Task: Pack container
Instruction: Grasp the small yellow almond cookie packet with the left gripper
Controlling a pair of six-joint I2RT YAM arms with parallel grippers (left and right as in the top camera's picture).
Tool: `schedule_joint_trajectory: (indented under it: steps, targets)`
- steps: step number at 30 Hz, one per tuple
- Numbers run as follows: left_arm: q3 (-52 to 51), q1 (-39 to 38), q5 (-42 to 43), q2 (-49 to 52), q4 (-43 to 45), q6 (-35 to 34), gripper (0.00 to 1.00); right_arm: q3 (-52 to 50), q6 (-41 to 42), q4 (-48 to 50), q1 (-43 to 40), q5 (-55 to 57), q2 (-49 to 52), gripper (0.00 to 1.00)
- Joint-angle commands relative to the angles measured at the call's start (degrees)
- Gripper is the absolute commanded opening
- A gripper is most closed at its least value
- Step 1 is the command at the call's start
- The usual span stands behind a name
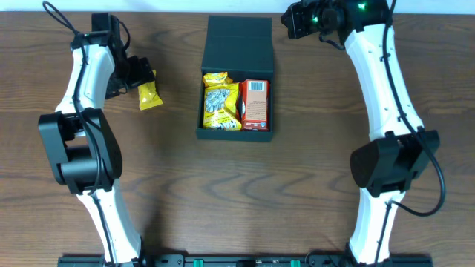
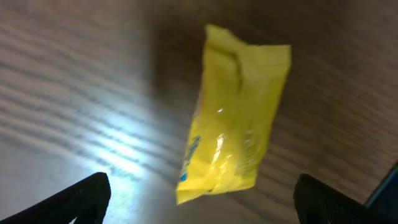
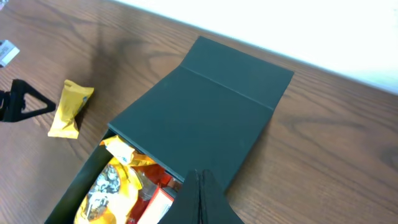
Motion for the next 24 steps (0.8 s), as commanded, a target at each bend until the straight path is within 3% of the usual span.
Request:
schedule_joint_trajectory:
  steps: [1, 19, 23, 24]
  targets:
    - [-1.0, -1.6, 1.1, 0.0, 0.7, 0.8, 0.95, 0.3, -2.2, 0.0, 0.0, -0.1, 0.2, 0.02]
    - [-1.4, -4.9, -8.3, 4.8, 3.0, -4.8, 0.96, 0.3, -3.6, 0.0, -0.2, 0.3, 0.2, 0.02]
    - [-1.4, -4.9, -9.9, 5.3, 3.6, -4.8, 1.0, 0.3, -3.6, -0.1, -0.2, 1.3, 0.2, 0.01]
    - [-1.4, -4.9, -9.9, 5.6, 3.6, -4.8, 0.94, 0.3, -3.6, -0.1, -0.2, 1.3, 0.2, 0.02]
